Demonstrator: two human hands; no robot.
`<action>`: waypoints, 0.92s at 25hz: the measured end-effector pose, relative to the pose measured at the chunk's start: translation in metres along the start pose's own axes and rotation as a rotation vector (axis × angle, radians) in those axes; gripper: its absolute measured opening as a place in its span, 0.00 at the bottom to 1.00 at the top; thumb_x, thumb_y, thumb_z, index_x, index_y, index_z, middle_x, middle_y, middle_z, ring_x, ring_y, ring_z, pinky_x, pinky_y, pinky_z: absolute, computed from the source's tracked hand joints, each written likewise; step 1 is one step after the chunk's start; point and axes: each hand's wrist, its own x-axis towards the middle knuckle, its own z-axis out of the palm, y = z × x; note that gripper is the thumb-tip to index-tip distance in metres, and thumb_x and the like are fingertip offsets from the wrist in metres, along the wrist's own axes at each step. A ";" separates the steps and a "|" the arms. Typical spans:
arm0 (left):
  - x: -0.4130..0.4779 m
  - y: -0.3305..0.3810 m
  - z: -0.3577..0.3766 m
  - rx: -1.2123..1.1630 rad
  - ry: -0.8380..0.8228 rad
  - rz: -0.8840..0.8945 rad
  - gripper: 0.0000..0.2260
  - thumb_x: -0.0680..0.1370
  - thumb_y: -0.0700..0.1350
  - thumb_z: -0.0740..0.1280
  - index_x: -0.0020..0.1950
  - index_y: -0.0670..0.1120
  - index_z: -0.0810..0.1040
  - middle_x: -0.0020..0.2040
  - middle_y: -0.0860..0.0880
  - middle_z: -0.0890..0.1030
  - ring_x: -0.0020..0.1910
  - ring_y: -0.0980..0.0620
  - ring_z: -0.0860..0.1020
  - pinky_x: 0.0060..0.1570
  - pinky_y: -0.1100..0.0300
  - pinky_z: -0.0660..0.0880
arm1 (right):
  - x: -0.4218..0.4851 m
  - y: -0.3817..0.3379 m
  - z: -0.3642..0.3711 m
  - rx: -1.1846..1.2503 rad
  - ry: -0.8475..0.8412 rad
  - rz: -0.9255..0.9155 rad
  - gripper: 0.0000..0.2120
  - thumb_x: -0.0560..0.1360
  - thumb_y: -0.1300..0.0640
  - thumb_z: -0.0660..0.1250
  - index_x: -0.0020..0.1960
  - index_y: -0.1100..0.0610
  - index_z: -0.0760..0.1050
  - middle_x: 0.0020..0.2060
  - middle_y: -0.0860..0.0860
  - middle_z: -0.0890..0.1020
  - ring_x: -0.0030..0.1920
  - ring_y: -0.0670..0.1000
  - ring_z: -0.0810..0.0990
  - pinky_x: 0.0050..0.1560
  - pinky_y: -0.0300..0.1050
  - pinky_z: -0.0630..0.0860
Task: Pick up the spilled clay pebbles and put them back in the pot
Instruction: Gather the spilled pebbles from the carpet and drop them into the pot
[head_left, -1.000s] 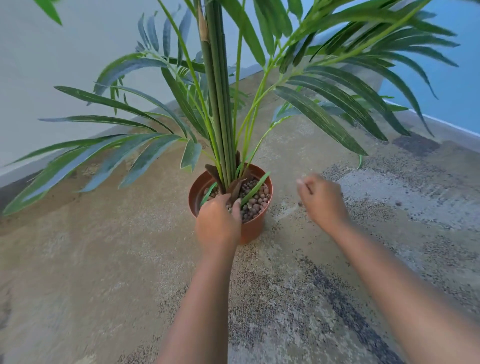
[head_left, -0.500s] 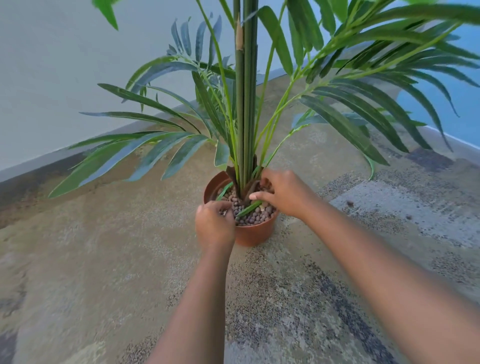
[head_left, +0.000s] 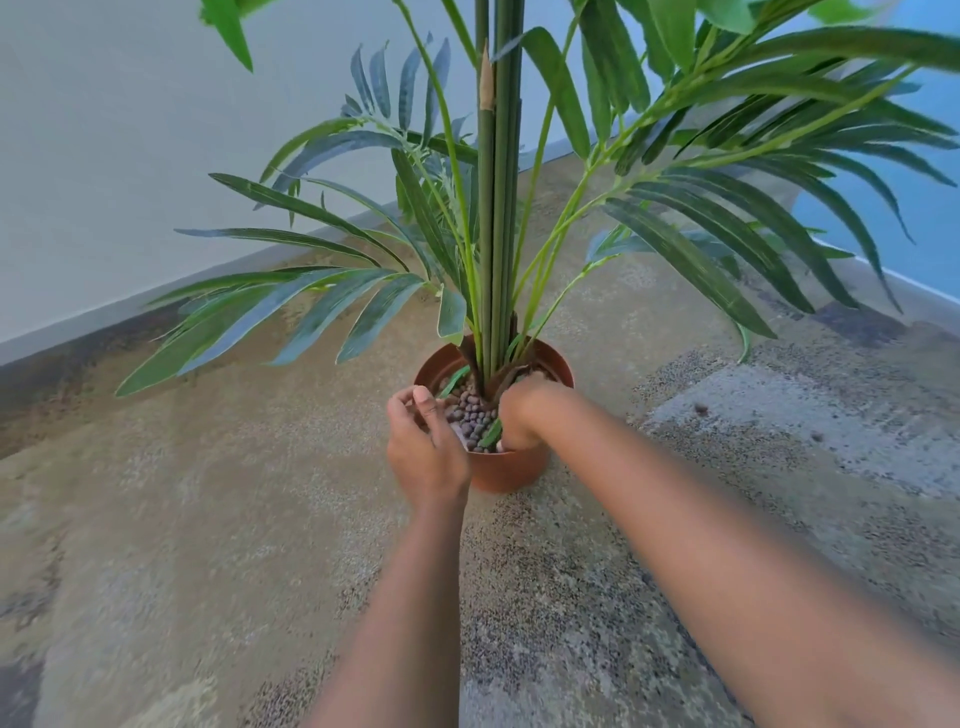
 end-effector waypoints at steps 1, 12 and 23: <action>0.000 0.000 -0.001 -0.007 0.003 0.010 0.15 0.83 0.54 0.53 0.53 0.45 0.73 0.45 0.50 0.83 0.42 0.50 0.80 0.34 0.63 0.69 | 0.004 -0.004 0.005 0.095 0.045 0.024 0.20 0.77 0.54 0.63 0.64 0.65 0.73 0.62 0.62 0.77 0.59 0.61 0.77 0.56 0.49 0.74; 0.005 0.000 0.004 0.124 0.056 0.246 0.16 0.82 0.50 0.59 0.41 0.42 0.75 0.37 0.48 0.76 0.37 0.46 0.75 0.32 0.63 0.63 | -0.021 0.015 0.030 0.851 0.456 -0.008 0.10 0.74 0.62 0.71 0.53 0.52 0.83 0.50 0.47 0.83 0.47 0.46 0.82 0.56 0.39 0.75; -0.119 0.000 0.115 0.333 -0.850 0.509 0.15 0.78 0.51 0.69 0.60 0.44 0.80 0.52 0.41 0.84 0.51 0.41 0.81 0.51 0.52 0.77 | -0.110 0.233 0.190 0.829 0.291 0.710 0.10 0.69 0.55 0.77 0.49 0.53 0.81 0.51 0.55 0.84 0.51 0.55 0.82 0.53 0.44 0.76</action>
